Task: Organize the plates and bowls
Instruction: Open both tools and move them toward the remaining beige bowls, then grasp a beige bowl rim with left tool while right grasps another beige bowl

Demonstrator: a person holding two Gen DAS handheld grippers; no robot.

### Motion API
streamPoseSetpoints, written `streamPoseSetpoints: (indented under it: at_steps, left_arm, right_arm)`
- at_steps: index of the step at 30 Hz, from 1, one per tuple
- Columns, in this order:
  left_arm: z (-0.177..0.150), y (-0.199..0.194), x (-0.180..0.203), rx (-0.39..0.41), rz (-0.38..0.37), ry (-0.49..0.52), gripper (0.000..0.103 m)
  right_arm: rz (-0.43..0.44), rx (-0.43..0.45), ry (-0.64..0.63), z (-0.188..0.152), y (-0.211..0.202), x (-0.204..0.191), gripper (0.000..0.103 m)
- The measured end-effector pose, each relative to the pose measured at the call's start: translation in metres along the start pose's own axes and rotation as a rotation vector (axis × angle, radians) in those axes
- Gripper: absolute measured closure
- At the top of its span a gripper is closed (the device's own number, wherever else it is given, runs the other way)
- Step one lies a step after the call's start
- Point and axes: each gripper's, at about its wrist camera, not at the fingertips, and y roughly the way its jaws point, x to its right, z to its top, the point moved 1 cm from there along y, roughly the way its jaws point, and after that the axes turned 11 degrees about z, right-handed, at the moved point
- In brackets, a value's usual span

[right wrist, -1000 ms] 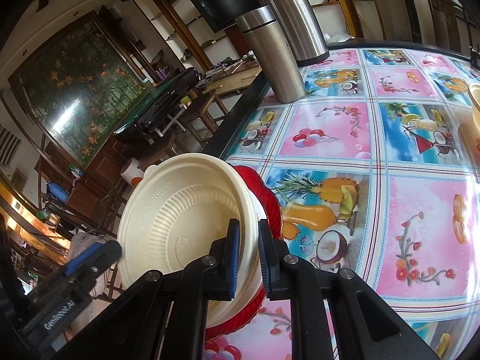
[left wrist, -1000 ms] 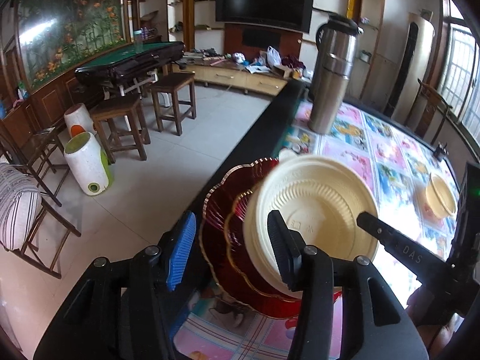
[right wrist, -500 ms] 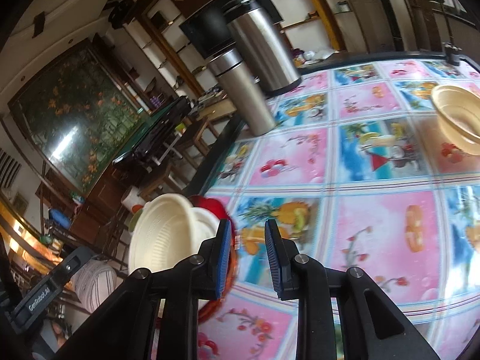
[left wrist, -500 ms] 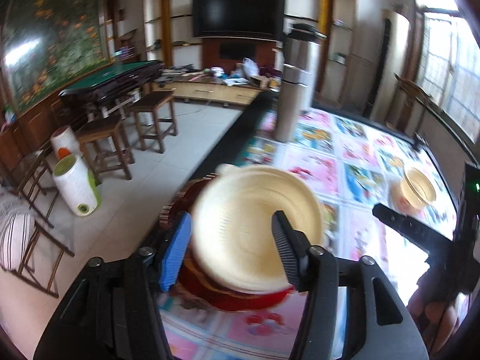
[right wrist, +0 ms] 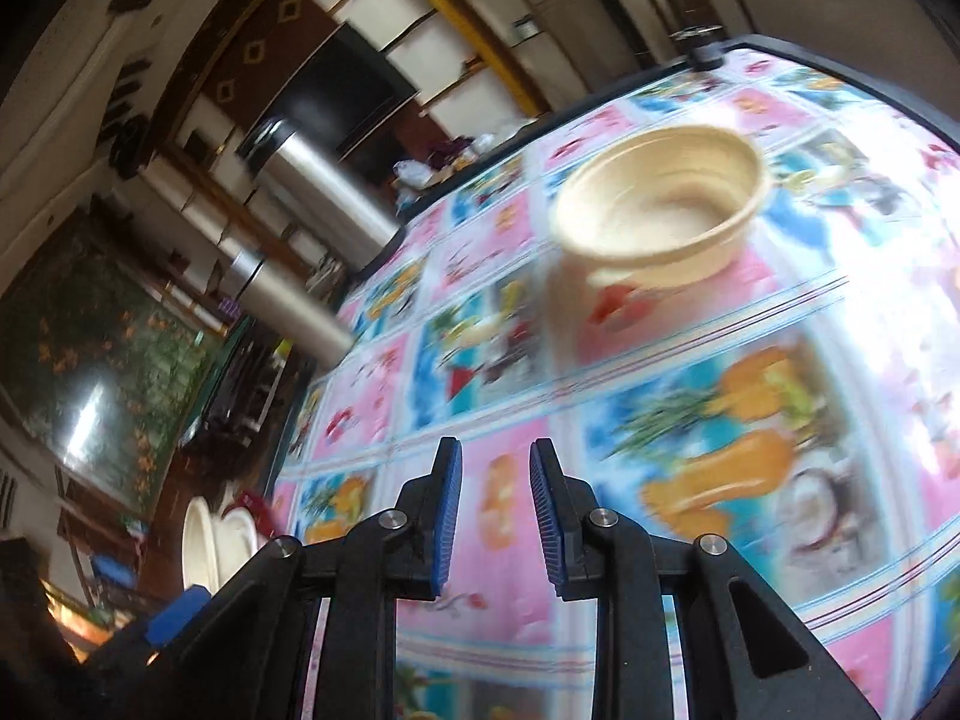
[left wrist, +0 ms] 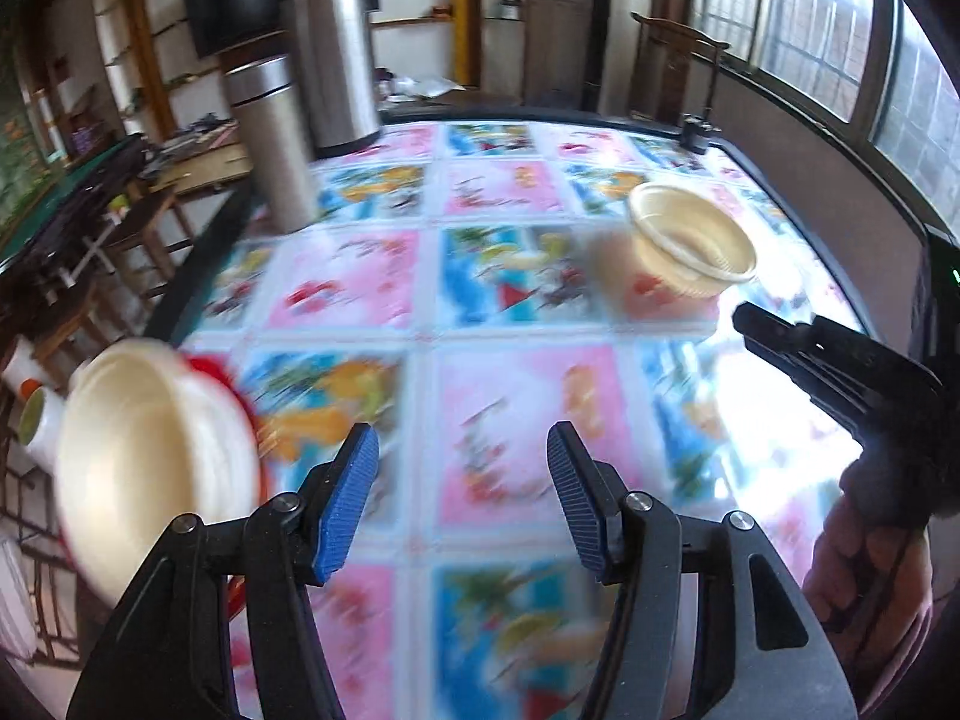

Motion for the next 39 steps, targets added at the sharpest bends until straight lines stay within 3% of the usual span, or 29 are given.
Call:
streamPoseSetpoints:
  at_steps: [3,7,10,15,21,29,39]
  left_arm:
    - [0.027,0.008,0.026,-0.002,-0.036,0.005,0.045]
    - [0.065,0.033,0.054,-0.074,-0.122,-0.023,0.046]
    - [0.092,0.058,0.068,-0.139,-0.168,-0.076,0.046]
    - [0.124,0.095,0.095,-0.205,-0.181,-0.105,0.046]
    - [0.131,0.129,0.113,-0.29,-0.212,-0.124,0.046]
    - [0.132,0.15,0.124,-0.323,-0.267,-0.159,0.046]
    - [0.133,0.15,0.128,-0.28,-0.273,-0.164,0.046]
  right_arm:
    - [-0.018,0.068,0.052,0.024,-0.024,0.03,0.076]
    - [-0.038,0.156,0.107,0.056,-0.051,0.062,0.074]
    - [-0.047,0.178,0.108,0.077,-0.058,0.073,0.07]
    - [-0.055,0.185,0.058,0.102,-0.053,0.071,0.068]
    - [-0.098,0.203,0.068,0.123,-0.038,0.087,0.06]
    - [-0.078,0.15,0.131,0.13,-0.012,0.115,0.057]
    - [-0.079,0.133,0.167,0.122,0.004,0.129,0.056]
